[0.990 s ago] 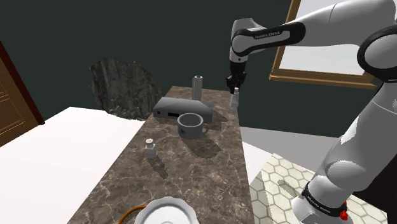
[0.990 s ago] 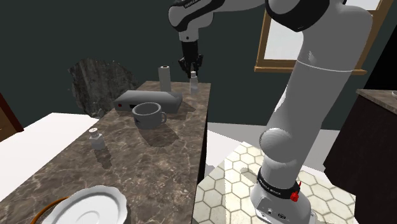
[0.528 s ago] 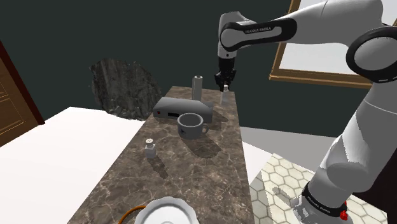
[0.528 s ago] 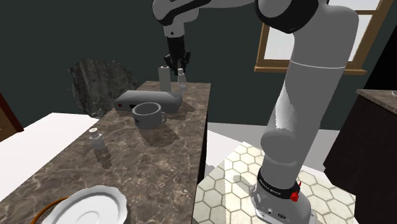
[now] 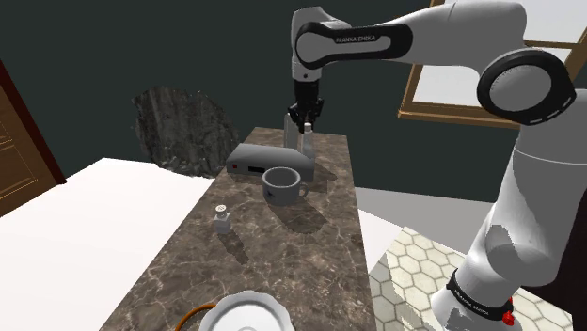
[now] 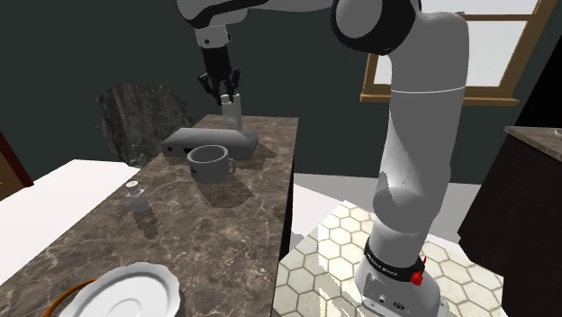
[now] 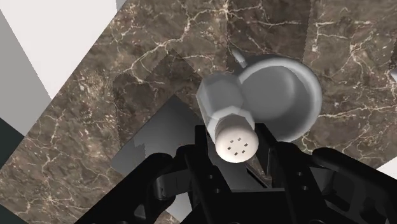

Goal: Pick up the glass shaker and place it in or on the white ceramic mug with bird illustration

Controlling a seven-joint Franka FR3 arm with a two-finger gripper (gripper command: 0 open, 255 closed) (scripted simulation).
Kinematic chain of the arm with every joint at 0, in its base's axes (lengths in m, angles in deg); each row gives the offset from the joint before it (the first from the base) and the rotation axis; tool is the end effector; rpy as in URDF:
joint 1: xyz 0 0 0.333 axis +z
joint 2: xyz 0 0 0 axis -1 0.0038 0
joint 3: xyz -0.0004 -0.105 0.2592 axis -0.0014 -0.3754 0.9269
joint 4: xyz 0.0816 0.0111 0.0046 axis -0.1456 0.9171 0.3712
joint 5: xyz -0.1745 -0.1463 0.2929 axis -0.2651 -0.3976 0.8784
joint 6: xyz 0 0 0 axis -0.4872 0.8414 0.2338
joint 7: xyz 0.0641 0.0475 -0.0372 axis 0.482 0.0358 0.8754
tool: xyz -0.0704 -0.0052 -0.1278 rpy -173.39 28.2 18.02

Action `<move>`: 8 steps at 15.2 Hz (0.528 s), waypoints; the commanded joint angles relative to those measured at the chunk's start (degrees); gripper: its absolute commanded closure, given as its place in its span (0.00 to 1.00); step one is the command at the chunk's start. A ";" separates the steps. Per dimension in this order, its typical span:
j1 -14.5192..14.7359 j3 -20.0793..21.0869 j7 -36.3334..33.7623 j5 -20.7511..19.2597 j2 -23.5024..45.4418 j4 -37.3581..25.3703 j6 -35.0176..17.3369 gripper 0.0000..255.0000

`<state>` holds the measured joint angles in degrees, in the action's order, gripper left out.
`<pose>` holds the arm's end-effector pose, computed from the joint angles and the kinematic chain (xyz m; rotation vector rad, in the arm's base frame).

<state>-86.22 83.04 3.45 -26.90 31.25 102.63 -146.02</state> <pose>0.5778 0.0388 0.4900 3.0452 -0.2049 -0.0186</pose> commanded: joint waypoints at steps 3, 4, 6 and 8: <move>2.87 1.76 -4.22 -0.48 6.72 -10.80 4.49 1.00; 3.63 2.09 -5.15 -0.66 8.66 -13.93 5.76 1.00; 4.00 2.21 -5.65 -0.72 9.40 -14.38 5.52 1.00; 3.93 2.21 -5.77 -0.70 8.96 -12.18 3.76 1.00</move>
<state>-82.26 85.26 -2.26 -27.58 40.14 89.90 -141.63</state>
